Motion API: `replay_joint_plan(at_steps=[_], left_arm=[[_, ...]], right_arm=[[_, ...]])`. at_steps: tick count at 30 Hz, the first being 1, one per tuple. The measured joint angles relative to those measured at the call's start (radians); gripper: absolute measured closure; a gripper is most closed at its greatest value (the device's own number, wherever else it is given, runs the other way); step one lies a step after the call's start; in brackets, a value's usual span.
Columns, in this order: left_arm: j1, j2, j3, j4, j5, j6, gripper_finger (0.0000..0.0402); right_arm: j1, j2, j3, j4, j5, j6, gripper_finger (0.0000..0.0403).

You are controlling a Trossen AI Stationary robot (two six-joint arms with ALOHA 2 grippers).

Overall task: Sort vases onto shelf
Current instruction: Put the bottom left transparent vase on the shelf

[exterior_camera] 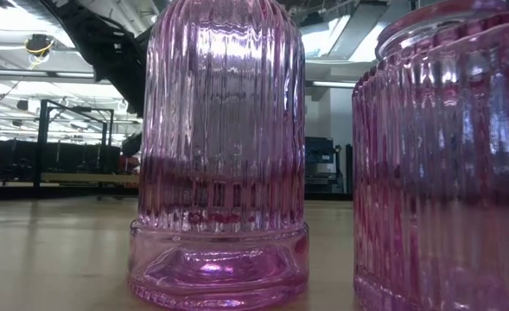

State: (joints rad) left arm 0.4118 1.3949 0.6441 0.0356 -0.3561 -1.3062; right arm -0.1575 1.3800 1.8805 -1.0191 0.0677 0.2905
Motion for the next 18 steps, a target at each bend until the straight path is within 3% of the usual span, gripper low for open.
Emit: replay_joint_plan(at_steps=[18], left_arm=[[0.043,0.1,0.0,0.121,0.01,0.0,0.0401]], right_arm=[[0.0,0.0,0.0,-0.002,-0.001,0.023,0.0246]])
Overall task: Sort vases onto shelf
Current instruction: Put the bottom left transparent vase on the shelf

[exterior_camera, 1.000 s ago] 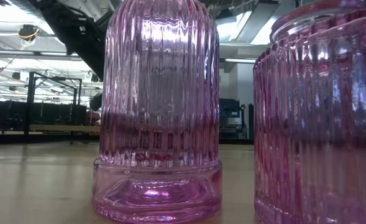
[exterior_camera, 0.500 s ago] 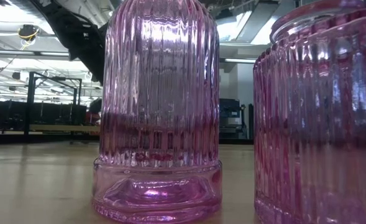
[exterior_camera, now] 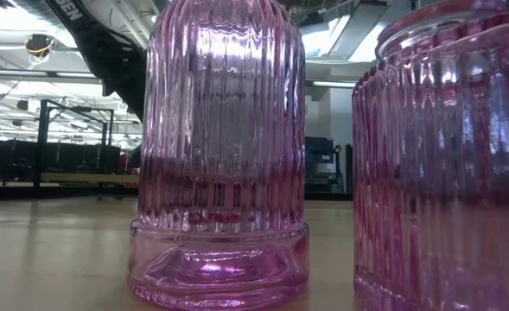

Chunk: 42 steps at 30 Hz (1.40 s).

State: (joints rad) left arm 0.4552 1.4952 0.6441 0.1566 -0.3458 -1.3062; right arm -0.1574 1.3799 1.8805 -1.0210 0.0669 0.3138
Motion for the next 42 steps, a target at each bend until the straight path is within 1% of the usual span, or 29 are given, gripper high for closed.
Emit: replay_joint_plan(at_steps=[10,13,19,22,29,33,38,42], left_arm=[[0.048,0.0,0.0,0.042,-0.002,0.028,0.0401],[0.057,0.0,0.0,0.043,0.017,0.033,0.0401],[0.058,0.0,0.0,0.073,0.02,0.033,0.0401],[0.058,0.0,0.0,0.093,0.039,0.017,0.0401],[0.058,0.0,0.0,0.091,0.048,-0.002,0.0401],[0.057,0.0,0.0,0.09,0.079,-0.023,0.0401],[0.053,0.0,0.0,0.087,0.08,-0.027,0.0401],[0.053,0.029,0.009,0.086,0.091,-0.027,0.0401]], right_arm=[[0.0,0.0,0.0,0.001,0.0,0.003,0.0246],[0.0,0.0,0.0,0.001,0.0,0.007,0.0246],[0.0,0.0,0.0,0.001,0.001,0.008,0.0246],[0.0,0.0,0.0,0.001,0.001,0.008,0.0246],[0.0,0.0,0.0,0.001,0.001,0.008,0.0246],[0.0,0.0,0.0,0.001,0.001,0.007,0.0246],[0.0,0.0,0.0,0.001,0.009,0.007,0.0246],[0.0,0.0,0.0,0.002,0.01,0.007,0.0246]])
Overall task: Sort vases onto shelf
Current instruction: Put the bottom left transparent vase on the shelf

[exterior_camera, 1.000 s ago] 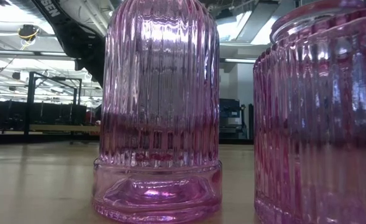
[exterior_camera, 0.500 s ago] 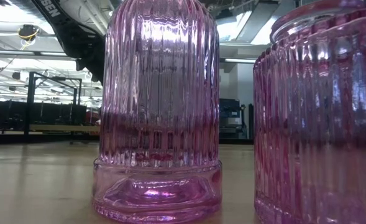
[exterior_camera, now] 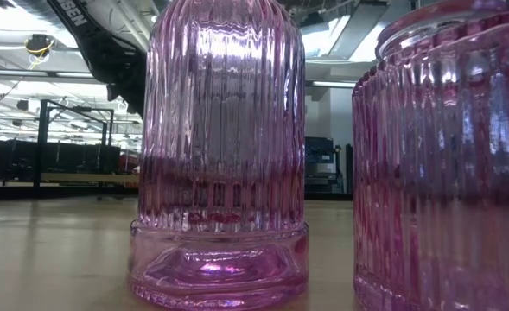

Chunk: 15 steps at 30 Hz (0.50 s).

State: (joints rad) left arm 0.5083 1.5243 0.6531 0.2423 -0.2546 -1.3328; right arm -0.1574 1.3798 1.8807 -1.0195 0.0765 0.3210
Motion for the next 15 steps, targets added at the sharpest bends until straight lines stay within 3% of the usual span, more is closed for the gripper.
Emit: replay_joint_plan(at_steps=[7,15], left_arm=[[0.0,0.084,0.066,0.005,0.01,0.003,0.0401],[0.015,0.091,0.08,0.001,-0.013,0.008,0.0401]], right_arm=[[0.0,0.0,0.0,-0.004,-0.01,0.016,0.0246],[0.0,0.0,0.0,-0.039,-0.044,0.04,0.0246]])
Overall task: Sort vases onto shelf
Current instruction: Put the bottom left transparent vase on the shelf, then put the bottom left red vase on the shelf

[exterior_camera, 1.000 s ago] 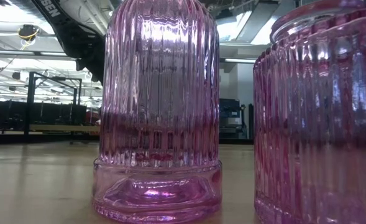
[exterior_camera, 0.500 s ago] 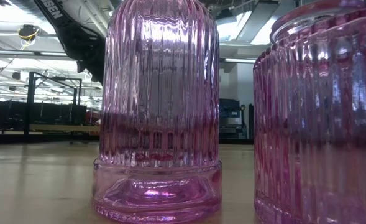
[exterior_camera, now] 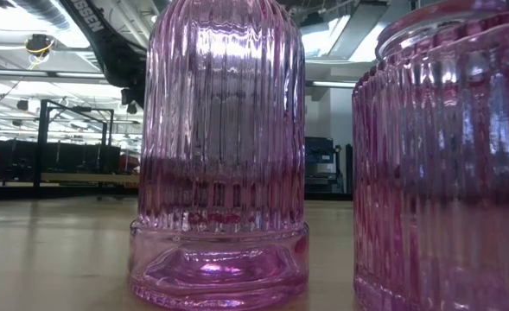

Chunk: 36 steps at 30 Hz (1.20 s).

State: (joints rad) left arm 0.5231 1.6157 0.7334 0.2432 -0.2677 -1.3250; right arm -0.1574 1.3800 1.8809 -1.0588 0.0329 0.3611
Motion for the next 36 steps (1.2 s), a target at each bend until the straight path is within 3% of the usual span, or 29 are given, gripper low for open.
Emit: replay_joint_plan(at_steps=[19,26,31,36], left_arm=[[0.01,-0.01,0.0,0.01,-0.003,0.023,0.0401],[-0.035,-0.035,0.001,0.069,0.007,0.038,0.0401],[-0.091,-0.117,0.0,0.055,-0.042,0.074,0.0401],[-0.148,-0.306,0.0,0.002,-0.147,0.191,0.0401]], right_arm=[[0.0,0.0,0.0,0.009,0.001,-0.01,0.0246],[0.0,0.0,0.0,0.008,0.001,-0.022,0.0246],[0.0,-0.001,0.0,0.008,0.001,-0.026,0.0246],[0.0,-0.008,0.0,0.008,0.002,-0.031,0.0246]])
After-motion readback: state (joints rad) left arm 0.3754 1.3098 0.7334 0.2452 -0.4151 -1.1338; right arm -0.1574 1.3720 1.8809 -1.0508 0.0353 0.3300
